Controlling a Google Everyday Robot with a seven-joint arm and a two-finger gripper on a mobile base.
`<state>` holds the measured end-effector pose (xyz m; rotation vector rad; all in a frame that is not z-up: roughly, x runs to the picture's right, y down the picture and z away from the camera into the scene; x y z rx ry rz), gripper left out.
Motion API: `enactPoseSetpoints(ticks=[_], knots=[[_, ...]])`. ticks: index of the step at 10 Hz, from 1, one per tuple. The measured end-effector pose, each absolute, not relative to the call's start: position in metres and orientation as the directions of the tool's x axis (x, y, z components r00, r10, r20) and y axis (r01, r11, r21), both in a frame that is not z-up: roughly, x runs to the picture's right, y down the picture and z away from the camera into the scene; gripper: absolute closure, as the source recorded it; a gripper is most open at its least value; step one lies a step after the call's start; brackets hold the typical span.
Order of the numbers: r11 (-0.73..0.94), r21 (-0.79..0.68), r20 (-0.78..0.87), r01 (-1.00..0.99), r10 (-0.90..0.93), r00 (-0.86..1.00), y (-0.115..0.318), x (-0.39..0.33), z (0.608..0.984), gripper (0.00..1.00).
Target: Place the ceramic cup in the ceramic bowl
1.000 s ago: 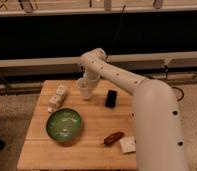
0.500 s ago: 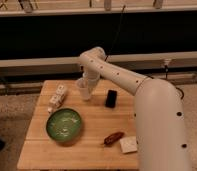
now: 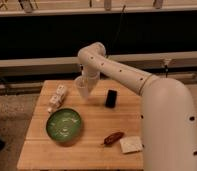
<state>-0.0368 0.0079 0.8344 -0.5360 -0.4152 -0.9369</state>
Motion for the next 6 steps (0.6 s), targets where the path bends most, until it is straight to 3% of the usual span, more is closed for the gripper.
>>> enactPoseSetpoints(ticks=[6], knots=[[0.434,-0.229,0.561,0.871,-0.672,0.483,0.024,-0.049,0.796,0.98]])
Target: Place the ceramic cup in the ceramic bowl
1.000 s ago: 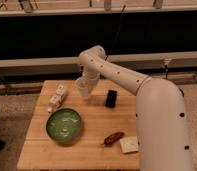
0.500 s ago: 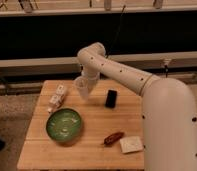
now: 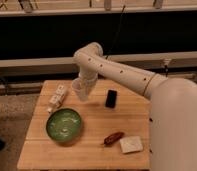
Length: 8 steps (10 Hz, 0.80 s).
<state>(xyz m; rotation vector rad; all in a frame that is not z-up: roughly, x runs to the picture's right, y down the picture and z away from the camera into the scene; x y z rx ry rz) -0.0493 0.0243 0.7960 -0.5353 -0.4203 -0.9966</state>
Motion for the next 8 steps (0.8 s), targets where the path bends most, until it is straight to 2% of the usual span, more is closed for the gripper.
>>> enactPoseSetpoints(ticks=[3,8], knots=[[0.398,-0.213,0.575,0.892,-0.687,0.444,0.044,-0.066,0.777,0.98],[0.312,-0.179,0.603,0.933,-0.715,0.354,0.082,-0.092,0.766,0.98]])
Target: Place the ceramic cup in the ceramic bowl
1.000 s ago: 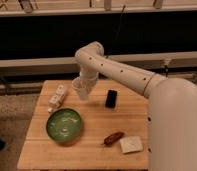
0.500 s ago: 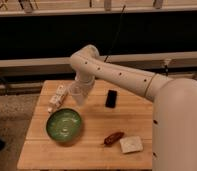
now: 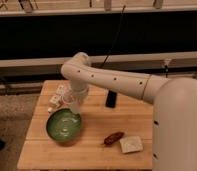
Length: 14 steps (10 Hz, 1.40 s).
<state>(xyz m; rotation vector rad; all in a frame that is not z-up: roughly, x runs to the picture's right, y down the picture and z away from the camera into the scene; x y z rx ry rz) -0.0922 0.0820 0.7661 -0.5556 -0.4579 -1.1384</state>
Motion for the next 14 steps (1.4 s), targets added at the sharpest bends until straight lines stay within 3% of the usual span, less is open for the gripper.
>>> enactPoseSetpoints(ticks=[3,14], knots=[[0.281,-0.163,0.618,0.946,-0.718,0.32,0.097,-0.105,0.748,0.98],[0.269,-0.125,0.624,0.955,-0.727,0.286,0.108,-0.117,0.744,0.98]])
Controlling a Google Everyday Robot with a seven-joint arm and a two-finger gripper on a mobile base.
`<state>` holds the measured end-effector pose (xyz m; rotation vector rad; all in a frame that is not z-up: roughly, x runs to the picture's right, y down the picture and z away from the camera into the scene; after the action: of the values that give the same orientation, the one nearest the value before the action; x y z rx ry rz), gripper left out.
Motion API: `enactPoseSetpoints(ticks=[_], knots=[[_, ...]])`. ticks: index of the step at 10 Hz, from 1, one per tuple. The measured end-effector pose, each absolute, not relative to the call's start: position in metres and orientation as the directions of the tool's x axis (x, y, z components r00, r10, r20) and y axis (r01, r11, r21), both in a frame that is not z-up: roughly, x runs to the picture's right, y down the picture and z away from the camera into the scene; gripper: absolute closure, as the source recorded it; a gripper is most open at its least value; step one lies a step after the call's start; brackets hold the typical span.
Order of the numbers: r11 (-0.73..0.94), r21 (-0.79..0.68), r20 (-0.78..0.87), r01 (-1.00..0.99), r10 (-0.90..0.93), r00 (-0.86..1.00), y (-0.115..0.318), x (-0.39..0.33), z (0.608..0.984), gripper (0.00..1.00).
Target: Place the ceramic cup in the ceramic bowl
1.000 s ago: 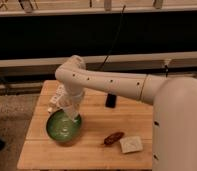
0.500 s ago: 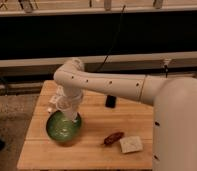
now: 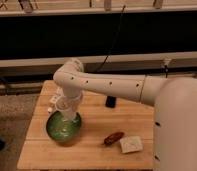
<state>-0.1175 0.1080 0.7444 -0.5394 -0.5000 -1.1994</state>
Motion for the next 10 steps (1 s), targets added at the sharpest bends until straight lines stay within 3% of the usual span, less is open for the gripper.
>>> enactPoseSetpoints(ticks=[2,6,8,10], knots=[[0.269,-0.117,0.625,0.956,-0.728,0.281,0.1081,-0.1184,0.7442,0.98],[0.272,-0.102,0.627,0.957,-0.729,0.275,0.1081,-0.1193,0.7438,0.86],[0.275,-0.098,0.626,0.956,-0.73,0.274,0.1079,-0.1189,0.7435,0.86],[0.278,-0.094,0.625,0.956,-0.731,0.274,0.1078,-0.1188,0.7427,0.95]])
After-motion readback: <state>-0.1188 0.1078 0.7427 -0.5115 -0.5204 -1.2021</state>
